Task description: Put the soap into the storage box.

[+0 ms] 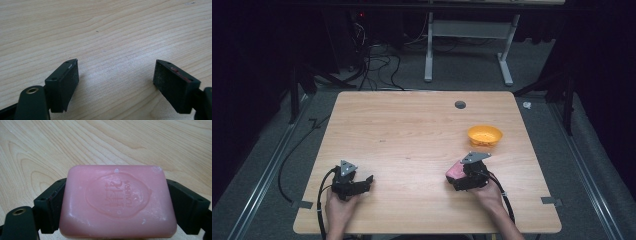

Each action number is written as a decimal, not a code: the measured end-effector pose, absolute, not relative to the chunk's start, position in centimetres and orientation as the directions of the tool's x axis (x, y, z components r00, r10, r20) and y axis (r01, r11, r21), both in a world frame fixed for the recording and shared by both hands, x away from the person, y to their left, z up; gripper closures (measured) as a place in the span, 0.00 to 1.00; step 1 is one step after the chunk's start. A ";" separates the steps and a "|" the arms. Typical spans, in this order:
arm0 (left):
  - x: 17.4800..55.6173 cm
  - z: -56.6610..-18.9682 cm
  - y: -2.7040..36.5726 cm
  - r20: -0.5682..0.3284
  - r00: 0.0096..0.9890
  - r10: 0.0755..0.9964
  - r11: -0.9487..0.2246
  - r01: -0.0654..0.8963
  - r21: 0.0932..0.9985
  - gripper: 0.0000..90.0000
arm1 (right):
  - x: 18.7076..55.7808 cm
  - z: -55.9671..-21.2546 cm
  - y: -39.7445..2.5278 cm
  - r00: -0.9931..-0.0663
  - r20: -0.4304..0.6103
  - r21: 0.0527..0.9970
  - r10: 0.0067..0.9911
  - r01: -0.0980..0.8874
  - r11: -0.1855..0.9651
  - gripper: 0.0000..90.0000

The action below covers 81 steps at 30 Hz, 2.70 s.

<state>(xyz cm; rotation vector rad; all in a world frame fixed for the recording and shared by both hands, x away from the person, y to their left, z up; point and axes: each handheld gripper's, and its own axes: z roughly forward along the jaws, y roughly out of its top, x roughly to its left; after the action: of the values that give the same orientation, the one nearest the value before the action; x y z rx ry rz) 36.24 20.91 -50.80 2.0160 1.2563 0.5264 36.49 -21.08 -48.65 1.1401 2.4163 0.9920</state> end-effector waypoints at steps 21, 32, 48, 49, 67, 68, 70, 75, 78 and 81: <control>36.2 -50.8 20.9 -0.020 0.449 0.894 -0.290 0.612 0.736 0.23 | 36.0 -46.7 -22.5 -0.588 0.067 0.710 0.806 0.596 0.376 0.15; 36.2 -50.8 20.9 -0.020 0.448 0.894 -0.290 0.612 0.736 0.23 | 36.0 -45.2 -23.8 -0.536 0.089 0.732 0.840 0.607 0.309 0.15; 36.2 -50.8 20.9 -0.021 0.448 0.894 -0.289 0.612 0.736 0.23 | 36.7 -44.0 -25.9 -0.438 0.134 0.739 0.889 0.642 0.204 0.15; 36.2 -50.8 20.9 -0.021 0.448 0.894 -0.289 0.612 0.736 0.23 | 36.8 -43.9 -26.1 -0.429 0.134 0.743 0.893 0.640 0.196 0.15; 36.2 -50.8 20.9 -0.021 0.448 0.894 -0.289 0.612 0.736 0.23 | 38.2 -43.0 -27.3 -0.361 0.167 0.747 0.917 0.653 0.122 0.15; 36.2 -50.8 20.9 -0.021 0.448 0.894 -0.289 0.612 0.736 0.23 | 38.2 -43.0 -27.3 -0.361 0.167 0.747 0.917 0.653 0.122 0.15; 36.2 -50.8 20.9 -0.021 0.448 0.894 -0.290 0.612 0.736 0.23 | 38.4 -43.0 -27.4 -0.354 0.164 0.746 0.921 0.655 0.118 0.15; 36.2 -50.8 20.9 -0.020 0.449 0.893 -0.291 0.612 0.735 0.23 | 39.0 -42.7 -27.7 -0.328 0.170 0.746 0.929 0.659 0.096 0.15; 36.2 -50.8 20.9 -0.020 0.449 0.893 -0.291 0.612 0.735 0.23 | 39.4 -42.6 -27.9 -0.309 0.167 0.746 0.936 0.660 0.085 0.15; 36.2 -50.8 20.9 -0.020 0.449 0.893 -0.291 0.612 0.735 0.23 | 39.8 -42.5 -28.0 -0.285 0.166 0.740 0.944 0.669 0.072 0.15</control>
<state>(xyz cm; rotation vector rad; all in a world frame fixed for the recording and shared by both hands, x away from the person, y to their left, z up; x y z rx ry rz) 36.24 20.92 -50.80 2.0173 1.2562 0.5269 39.83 -28.05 -42.51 1.6049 1.9980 1.0559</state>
